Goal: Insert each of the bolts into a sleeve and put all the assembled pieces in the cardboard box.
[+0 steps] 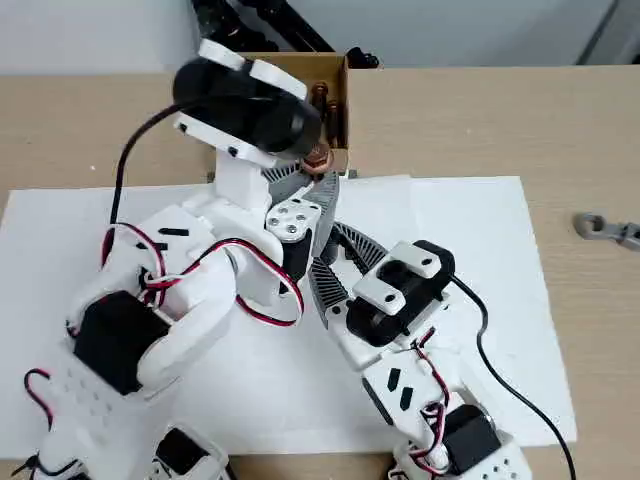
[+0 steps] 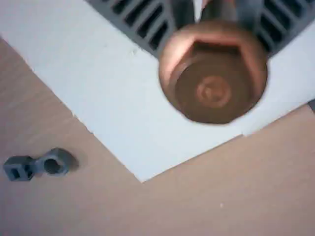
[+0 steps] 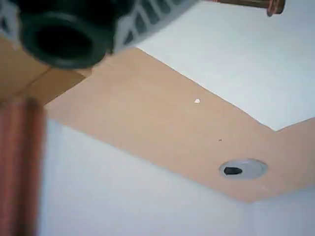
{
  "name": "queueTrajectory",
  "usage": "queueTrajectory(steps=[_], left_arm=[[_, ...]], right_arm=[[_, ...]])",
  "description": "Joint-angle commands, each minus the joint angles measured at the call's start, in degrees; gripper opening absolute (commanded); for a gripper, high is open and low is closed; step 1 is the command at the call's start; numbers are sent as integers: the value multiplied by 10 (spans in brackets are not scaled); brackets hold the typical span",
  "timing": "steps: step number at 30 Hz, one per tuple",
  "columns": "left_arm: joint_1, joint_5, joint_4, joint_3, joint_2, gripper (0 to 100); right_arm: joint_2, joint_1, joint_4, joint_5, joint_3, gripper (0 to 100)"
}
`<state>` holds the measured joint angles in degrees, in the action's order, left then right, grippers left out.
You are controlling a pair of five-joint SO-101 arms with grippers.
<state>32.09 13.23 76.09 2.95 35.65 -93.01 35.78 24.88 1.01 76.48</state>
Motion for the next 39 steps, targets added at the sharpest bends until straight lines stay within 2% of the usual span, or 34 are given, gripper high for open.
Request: queueTrajectory(steps=[1,14,27,31,39], left_arm=[[3,4,-1,44,4,6],[4,-4,53,67,3,8],[4,8,66,72,1,8],[4,13,91,75,-32,8],[4,33,76,75,-41,8]], right_arm=[[3,1,-8,-7,-13,4],[3,1,-8,-7,-13,4],[4,1,-8,-7,-12,4],[4,1,-7,-7,-12,4],[4,1,-7,-7,-12,4]])
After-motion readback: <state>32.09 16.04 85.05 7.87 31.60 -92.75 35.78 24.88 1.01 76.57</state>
